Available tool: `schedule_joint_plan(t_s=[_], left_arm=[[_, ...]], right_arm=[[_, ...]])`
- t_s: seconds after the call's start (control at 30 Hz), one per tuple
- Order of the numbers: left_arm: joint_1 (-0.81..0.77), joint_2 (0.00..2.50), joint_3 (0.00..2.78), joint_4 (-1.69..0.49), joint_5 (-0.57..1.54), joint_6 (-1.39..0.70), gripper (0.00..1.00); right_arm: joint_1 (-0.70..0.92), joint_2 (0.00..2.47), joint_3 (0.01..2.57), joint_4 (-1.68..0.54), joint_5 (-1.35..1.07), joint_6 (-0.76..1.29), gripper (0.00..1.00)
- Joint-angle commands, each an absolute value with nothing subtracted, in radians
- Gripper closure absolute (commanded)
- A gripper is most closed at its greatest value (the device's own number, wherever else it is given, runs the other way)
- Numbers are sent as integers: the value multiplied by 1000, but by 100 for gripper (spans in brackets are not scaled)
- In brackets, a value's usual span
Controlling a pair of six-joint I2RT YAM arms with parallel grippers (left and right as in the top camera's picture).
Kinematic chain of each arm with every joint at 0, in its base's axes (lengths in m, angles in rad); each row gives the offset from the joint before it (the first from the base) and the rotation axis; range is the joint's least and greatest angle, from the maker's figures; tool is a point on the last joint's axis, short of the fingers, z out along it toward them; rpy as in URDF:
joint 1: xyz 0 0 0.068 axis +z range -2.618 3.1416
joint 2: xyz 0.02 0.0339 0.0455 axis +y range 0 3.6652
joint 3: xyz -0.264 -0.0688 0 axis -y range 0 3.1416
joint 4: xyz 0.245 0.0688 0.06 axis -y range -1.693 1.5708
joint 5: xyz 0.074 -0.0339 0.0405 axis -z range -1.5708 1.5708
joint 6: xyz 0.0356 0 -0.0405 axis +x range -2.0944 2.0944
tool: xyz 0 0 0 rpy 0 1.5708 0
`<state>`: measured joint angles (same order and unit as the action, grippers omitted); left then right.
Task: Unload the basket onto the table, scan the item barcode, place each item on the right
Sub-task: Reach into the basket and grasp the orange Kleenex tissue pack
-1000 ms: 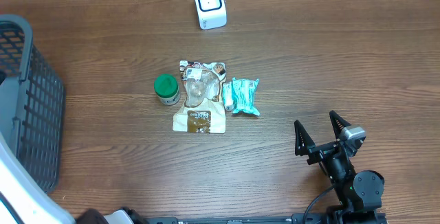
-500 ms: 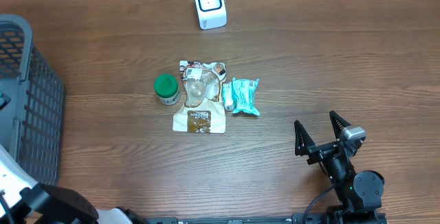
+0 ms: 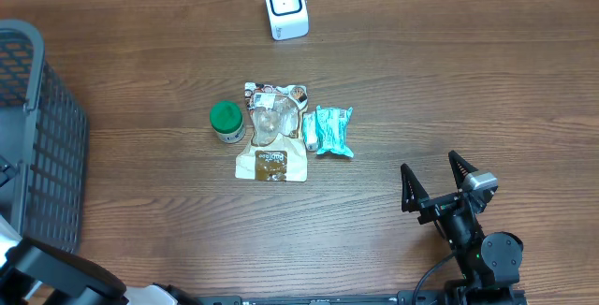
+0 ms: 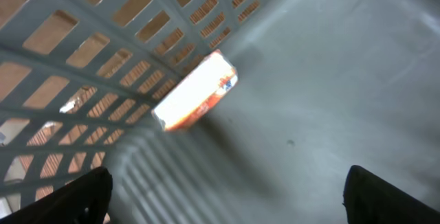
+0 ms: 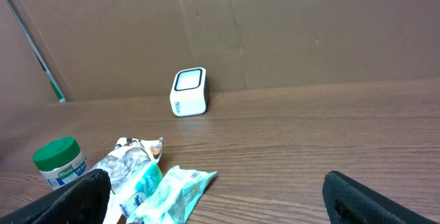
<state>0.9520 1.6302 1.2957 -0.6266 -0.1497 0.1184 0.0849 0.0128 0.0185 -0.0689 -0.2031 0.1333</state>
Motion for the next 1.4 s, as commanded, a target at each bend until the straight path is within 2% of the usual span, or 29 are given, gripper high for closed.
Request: schedule_joint_plan(t_s=[0.0,0.2,0.47,0.57,1.1,1.27,1.37], left_arm=[[967,1690,1283,-599,-138,207,6],[968,1778,1283,-545,-141,346,8],[969,1835,1283,-428,-141,401,7],[978,1861,1283,-424,-141,487,12],[1067,1901,1283,-372,-113,429,21],[1083,1913,1283,-364,-32,429,27],[1083,1918,1283,-358,-25,429,34]], right_arm=[[79,3,8,-64,-203,130,0],[79,3,8,-64,-203,130,0],[79,3,8,-64,-203,130,0],[79,3,8,-64,-203,130,0],[79,3,8,-64,-203,130,0],[79,3,8,-64,-203,130,0],[79,3,8,-64,-203,130,0]])
